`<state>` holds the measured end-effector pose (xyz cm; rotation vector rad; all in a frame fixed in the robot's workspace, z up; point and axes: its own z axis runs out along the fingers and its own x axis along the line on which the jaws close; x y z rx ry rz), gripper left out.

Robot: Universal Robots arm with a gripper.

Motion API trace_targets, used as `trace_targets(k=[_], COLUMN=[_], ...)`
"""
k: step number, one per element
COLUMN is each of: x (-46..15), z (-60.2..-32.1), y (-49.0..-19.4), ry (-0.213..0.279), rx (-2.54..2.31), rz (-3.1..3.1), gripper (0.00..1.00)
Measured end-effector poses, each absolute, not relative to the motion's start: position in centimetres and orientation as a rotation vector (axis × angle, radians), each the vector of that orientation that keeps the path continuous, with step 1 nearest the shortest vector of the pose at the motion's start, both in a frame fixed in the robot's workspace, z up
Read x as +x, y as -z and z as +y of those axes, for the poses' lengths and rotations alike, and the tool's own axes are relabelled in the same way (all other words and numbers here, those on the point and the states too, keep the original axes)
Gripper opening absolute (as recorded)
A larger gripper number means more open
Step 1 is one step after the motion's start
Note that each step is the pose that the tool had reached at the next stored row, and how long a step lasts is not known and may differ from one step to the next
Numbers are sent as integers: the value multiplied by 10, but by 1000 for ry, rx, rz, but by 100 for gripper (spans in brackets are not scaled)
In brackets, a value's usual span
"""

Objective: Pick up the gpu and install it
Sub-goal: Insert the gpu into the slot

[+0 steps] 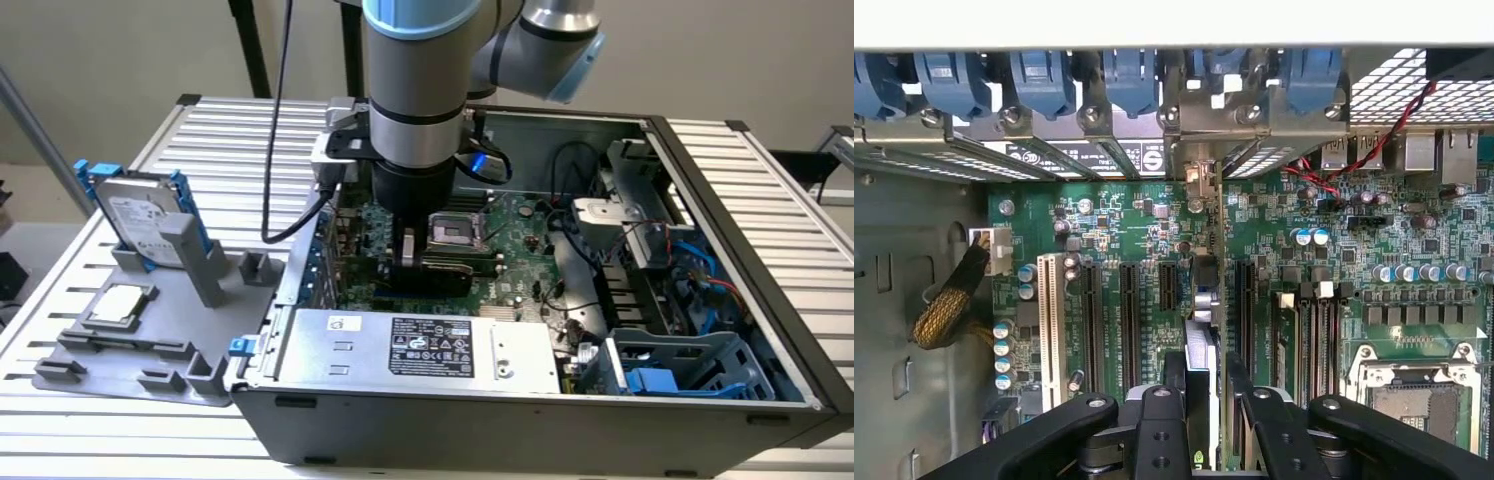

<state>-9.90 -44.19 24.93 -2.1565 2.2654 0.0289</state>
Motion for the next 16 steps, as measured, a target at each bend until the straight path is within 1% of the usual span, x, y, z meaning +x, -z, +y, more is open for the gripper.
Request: trace_targets(k=[14,15,16], x=[-99,-99,-99], z=[-441,-441,-441], y=[-247,-248,-249], ry=[-30,-29,-29], rx=[-2156,-2156,-2156], rz=[2265,2265,2265], gripper=[28,34,34])
